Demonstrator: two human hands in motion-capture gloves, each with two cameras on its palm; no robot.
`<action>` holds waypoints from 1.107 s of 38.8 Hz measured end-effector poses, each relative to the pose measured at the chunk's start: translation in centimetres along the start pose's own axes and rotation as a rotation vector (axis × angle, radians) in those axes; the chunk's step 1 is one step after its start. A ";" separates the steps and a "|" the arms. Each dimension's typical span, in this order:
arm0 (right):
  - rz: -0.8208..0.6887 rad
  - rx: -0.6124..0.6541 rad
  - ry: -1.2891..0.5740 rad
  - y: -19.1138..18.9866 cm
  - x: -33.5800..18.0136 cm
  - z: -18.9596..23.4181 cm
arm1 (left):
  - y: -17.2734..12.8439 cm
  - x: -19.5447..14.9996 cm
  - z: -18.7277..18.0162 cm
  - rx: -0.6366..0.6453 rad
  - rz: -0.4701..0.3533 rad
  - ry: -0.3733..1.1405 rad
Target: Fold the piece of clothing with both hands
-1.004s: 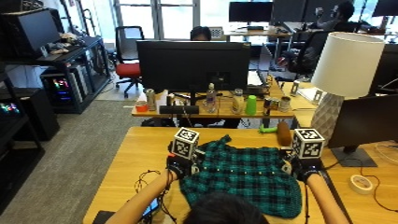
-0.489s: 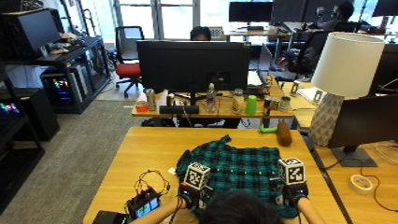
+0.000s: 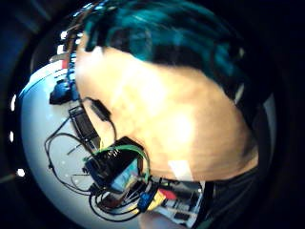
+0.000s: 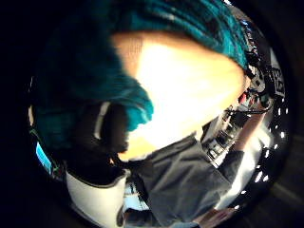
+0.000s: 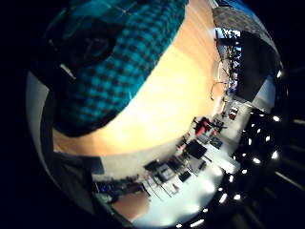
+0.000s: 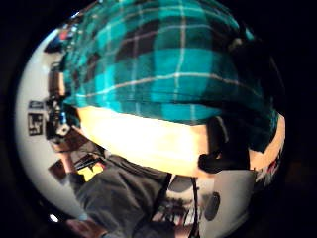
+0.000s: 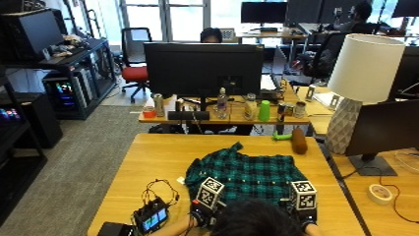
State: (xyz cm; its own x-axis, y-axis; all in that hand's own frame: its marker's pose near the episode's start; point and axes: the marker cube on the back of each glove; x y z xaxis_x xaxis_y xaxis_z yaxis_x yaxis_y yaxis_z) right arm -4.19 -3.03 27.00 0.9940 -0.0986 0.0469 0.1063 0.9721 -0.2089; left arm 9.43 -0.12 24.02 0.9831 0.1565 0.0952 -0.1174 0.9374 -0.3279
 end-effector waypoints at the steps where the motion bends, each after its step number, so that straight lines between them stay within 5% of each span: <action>1: 0.001 0.049 -0.012 -0.1 -0.1 0.0 | -0.6 0.0 -0.2 0.097 0.018 -0.025; 7: -0.037 0.085 0.013 0.7 -0.9 -0.8 | -1.9 -0.2 -0.8 0.279 0.037 -0.145; 15: -0.170 -0.154 0.013 2.0 -1.2 -2.8 | 0.6 -1.1 -2.8 0.049 0.181 -0.072; 23: -0.187 -0.118 0.084 3.7 -0.8 -10.4 | 4.5 -2.9 -10.1 0.011 0.207 -0.020; 29: -0.119 -0.008 0.096 1.6 1.1 -17.9 | 3.3 -5.2 -17.3 0.078 0.098 -0.035; 33: -0.043 0.018 0.100 -2.6 2.0 -20.6 | -0.6 -6.3 -20.5 0.108 0.001 -0.081; 37: 0.048 0.045 0.138 -8.2 2.4 -21.2 | -5.6 -7.2 -21.9 0.090 -0.116 -0.094; 43: 0.143 0.084 0.157 -10.3 -0.9 -22.8 | -5.0 -7.7 -22.2 -0.018 -0.261 -0.131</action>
State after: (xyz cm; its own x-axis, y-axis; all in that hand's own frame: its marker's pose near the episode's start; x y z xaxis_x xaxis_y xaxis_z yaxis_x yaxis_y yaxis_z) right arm -5.65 -17.84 6.83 0.9912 0.0163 -0.1311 -0.0321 0.9923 -0.1199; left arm 5.54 -12.95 4.10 0.9531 -0.0496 0.2986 0.1410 0.9456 -0.2931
